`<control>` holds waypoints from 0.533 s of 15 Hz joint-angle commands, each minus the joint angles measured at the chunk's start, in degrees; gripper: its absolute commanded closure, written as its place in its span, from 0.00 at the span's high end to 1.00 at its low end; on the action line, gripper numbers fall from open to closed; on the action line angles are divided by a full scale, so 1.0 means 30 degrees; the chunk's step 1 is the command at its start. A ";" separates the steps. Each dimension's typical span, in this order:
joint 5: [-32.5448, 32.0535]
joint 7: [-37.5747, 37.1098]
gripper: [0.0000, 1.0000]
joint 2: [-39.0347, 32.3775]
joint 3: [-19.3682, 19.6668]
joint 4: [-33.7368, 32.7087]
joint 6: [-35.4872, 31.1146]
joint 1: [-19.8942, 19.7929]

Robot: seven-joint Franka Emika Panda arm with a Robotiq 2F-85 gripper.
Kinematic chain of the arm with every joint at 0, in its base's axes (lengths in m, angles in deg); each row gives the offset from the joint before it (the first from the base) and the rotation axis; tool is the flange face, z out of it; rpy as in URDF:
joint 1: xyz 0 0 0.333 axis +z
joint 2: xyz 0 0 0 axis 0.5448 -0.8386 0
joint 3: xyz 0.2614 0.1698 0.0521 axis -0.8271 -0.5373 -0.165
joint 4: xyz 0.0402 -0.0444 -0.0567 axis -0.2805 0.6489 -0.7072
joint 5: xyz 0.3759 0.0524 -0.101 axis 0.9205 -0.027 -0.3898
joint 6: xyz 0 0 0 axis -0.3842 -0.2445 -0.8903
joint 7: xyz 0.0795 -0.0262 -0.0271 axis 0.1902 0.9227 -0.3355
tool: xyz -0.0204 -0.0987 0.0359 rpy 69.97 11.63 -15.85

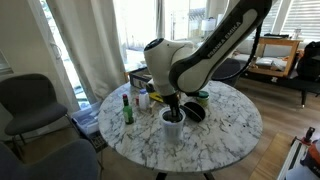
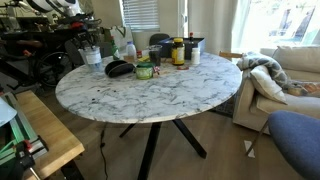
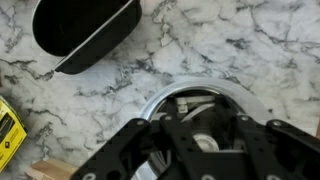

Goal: Remove the glasses from the silver cup and put them in the black purse

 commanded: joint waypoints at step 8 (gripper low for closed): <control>-0.0070 -0.1228 0.03 0.1262 -0.0001 0.1184 0.0598 -0.0206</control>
